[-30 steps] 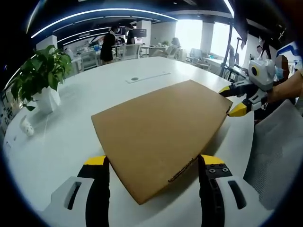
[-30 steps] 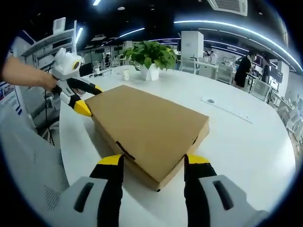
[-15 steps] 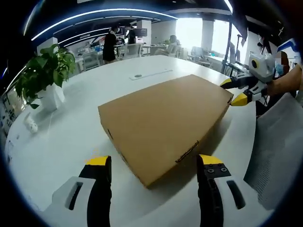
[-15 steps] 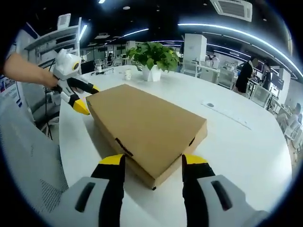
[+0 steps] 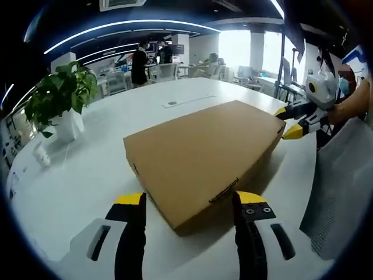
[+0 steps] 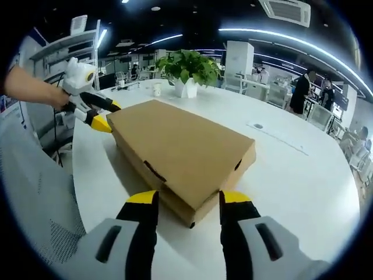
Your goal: Operate the shoe box by opening the lid, removing the specified soft item, and placing it in the target area until the item is outside and the box remains undamaged.
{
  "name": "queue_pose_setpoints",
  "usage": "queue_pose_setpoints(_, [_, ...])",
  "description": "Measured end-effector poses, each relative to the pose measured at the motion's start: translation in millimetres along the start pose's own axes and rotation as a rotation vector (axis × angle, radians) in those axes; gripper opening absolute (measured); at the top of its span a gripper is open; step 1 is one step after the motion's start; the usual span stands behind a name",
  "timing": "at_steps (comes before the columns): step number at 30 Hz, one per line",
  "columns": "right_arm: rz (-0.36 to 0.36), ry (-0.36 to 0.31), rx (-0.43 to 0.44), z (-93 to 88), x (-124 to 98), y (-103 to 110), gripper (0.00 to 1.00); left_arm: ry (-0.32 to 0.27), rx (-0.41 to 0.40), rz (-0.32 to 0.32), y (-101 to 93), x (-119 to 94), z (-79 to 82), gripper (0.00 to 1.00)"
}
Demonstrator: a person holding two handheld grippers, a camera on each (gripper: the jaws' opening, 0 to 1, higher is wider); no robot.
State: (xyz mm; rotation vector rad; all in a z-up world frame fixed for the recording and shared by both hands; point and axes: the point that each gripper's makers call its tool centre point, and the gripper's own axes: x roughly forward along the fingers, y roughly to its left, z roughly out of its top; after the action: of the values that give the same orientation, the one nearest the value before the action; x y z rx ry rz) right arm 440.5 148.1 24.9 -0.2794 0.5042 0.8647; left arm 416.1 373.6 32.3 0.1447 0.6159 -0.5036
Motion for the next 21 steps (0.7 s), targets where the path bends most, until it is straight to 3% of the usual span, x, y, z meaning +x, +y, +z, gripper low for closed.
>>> queue_pose_setpoints(21, [-0.013,-0.015,0.038,4.5,-3.7,-1.4,0.35,-0.021,-0.032,0.021,0.5,-3.3,3.1,0.57])
